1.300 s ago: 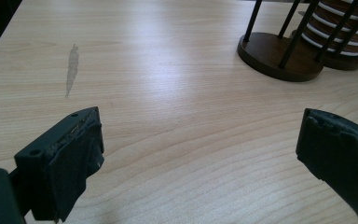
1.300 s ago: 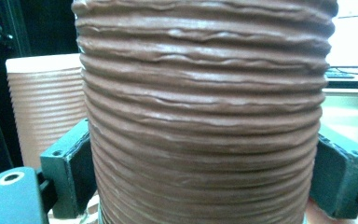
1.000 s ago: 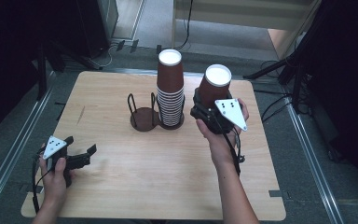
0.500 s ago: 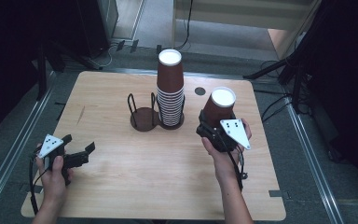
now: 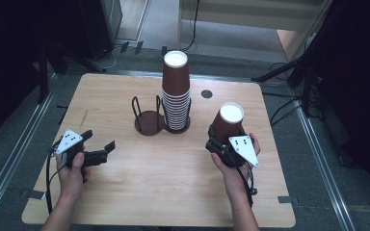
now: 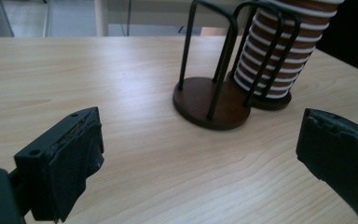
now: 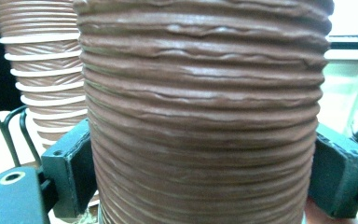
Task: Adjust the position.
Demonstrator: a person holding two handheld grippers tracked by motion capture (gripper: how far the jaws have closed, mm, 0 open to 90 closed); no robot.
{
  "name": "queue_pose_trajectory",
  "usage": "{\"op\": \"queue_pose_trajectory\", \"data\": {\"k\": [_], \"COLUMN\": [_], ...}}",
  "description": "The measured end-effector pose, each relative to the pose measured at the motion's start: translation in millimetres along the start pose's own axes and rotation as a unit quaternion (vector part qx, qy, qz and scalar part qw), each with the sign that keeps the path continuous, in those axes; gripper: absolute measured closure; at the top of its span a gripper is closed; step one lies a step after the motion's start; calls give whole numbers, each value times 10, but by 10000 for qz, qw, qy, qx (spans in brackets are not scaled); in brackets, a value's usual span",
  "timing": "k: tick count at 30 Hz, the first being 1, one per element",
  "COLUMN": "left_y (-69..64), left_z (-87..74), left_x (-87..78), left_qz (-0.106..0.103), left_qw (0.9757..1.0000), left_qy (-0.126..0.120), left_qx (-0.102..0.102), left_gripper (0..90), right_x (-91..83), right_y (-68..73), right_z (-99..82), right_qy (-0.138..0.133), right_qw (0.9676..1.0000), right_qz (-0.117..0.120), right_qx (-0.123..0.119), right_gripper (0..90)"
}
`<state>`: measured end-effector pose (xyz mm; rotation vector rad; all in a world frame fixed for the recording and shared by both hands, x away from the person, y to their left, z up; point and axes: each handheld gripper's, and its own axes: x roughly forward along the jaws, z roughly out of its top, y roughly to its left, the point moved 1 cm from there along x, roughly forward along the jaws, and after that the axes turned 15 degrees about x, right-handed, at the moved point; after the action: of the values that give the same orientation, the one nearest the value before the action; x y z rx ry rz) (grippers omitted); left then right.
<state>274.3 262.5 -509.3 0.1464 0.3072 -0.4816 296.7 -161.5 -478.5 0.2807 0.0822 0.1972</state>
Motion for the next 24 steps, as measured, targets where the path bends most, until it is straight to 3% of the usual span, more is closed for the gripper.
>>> {"op": "queue_pose_trajectory", "data": {"k": [2,5,9,14,17,18,21,24], "left_y": [-39,-132,-249,-325,-395,-449,-508,-541], "left_z": [53,98,141,241,285,309,352,384], "left_x": [28,63,103,100,109,120,116,113], "left_qz": [-82,-367,-646,-863,-1075,-1162,-1294,-1299], "left_qw": [9999,9993,9976,9959,9938,9928,9910,9907], "left_qy": [-62,-83,-87,-204,-220,-198,-232,-223], "left_qx": [-2,86,246,175,200,225,255,343], "left_gripper": [12,11,12,12,12,11,12,12], "right_x": [-9,-13,-30,-55,-72,-80,-89,-91], "right_y": [-3,16,65,133,183,211,252,287], "right_z": [-50,-128,-152,-195,-262,-303,-352,-383], "right_qy": [31,177,163,186,232,263,308,333], "right_qw": [10000,9997,9991,9985,9973,9957,9942,9936], "right_qz": [39,27,38,100,147,153,188,208], "right_qx": [-51,-182,-382,-501,-677,-871,-1015,-1062], "right_gripper": [119,119,119,119,119,119,118,118]}}
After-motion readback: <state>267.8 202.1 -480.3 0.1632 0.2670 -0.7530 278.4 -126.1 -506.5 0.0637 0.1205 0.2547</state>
